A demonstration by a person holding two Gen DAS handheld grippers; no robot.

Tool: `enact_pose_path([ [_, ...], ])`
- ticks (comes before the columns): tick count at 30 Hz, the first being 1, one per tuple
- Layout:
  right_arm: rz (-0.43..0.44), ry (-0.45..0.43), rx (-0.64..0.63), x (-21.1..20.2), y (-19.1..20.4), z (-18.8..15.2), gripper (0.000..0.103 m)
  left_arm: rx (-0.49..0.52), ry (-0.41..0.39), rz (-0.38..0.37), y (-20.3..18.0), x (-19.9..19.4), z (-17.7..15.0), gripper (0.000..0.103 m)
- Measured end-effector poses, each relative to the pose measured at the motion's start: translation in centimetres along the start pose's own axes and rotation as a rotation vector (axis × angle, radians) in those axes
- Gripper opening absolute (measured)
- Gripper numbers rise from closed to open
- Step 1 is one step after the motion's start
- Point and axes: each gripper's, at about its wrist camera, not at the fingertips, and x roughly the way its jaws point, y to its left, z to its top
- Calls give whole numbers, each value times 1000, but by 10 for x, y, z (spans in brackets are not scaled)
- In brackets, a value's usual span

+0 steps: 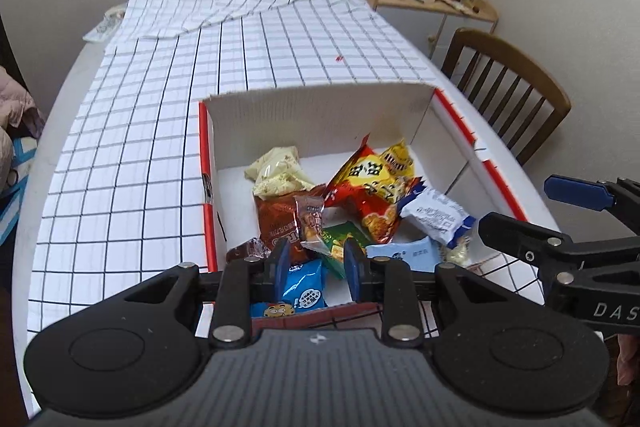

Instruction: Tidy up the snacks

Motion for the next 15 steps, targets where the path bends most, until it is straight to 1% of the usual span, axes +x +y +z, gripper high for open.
enact_pose_path([
  [1,5,-13,3,-5,1,0,90,5,-10,1,-1,-5,-1,31],
  [2,9,-26,7,-10,1,0,94,7,-20,0,-1,-9,-2,34],
  [3,13,-40,11,-16,2,0,98,8,-30,-3,0,-14,-3,48],
  [4,16,-53,14,-20,3,-1,98,6,-43,-7,0,-20,-5,62],
  [5,20,-62,14,-24,5,-1,98,3,-60,-9,1,-25,-7,65],
  [9,27,-94,13,-39,10,-5,99,13,-91,-18,1,-43,-12,66],
  [11,30,-110,18,-46,11,-8,99,15,-106,-24,1,-51,-16,69],
  [13,32,-120,23,-51,12,-10,100,17,-121,-29,2,-58,-20,74],
  [15,30,-126,36,-56,13,-13,102,18,-129,-32,3,-64,-23,76],
])
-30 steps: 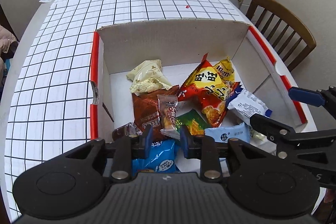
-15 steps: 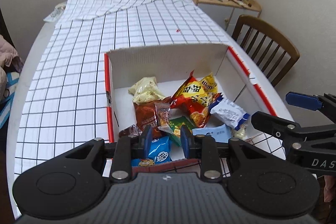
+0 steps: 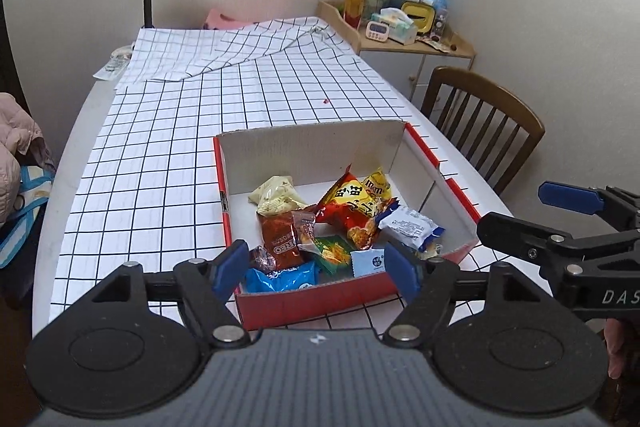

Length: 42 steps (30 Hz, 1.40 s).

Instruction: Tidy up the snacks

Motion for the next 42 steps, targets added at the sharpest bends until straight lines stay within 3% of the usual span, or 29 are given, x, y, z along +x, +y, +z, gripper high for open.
enact_pose_path([
  [8,-9,-30,15,-19,2,-11,103,1,-28,-33,-3,-23,-13,83],
  [21,18,-75,50,-40,1,-24,103,-41,-67,-11,-4,-40,-30,98],
  [42,30,-114,45,-48,-5,-26,103,-11,-124,14,-24,-52,-29,98],
])
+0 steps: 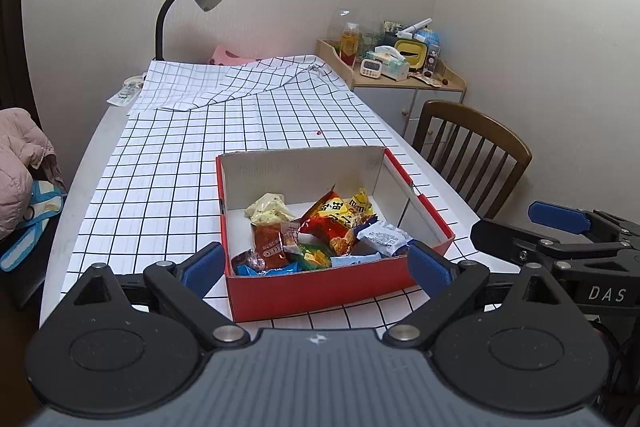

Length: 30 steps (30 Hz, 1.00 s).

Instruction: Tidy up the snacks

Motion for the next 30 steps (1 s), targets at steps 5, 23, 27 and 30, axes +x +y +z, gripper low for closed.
enact_pose_path([
  [5,-1,-4,-2,0,0,2,103,-4,-9,8,0,-1,2,98],
  [23,-12,-3,5,-4,0,9,103,-27,-37,12,-3,-11,4,98],
  [27,-11,5,26,-5,-2,11,103,-22,-46,12,-4,-14,5,98],
  [30,-11,0,18,-7,-2,12,103,-25,-45,10,-4,-15,5,98],
])
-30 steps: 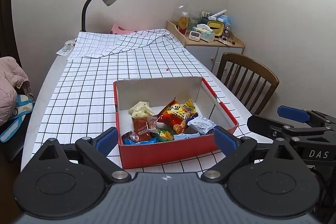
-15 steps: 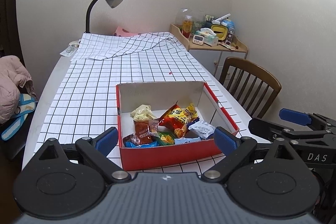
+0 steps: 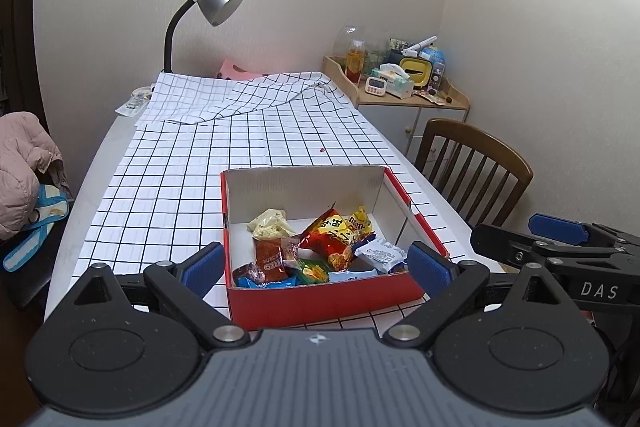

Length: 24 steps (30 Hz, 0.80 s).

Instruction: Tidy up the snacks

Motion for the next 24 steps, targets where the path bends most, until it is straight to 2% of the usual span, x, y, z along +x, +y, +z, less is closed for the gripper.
enact_pose_path([
  [7,11,-5,-25,-5,6,-2,103,8,1,2,-1,-5,-2,98],
  [24,-15,30,8,-8,7,-14,103,3,40,-18,2,-3,-13,98],
])
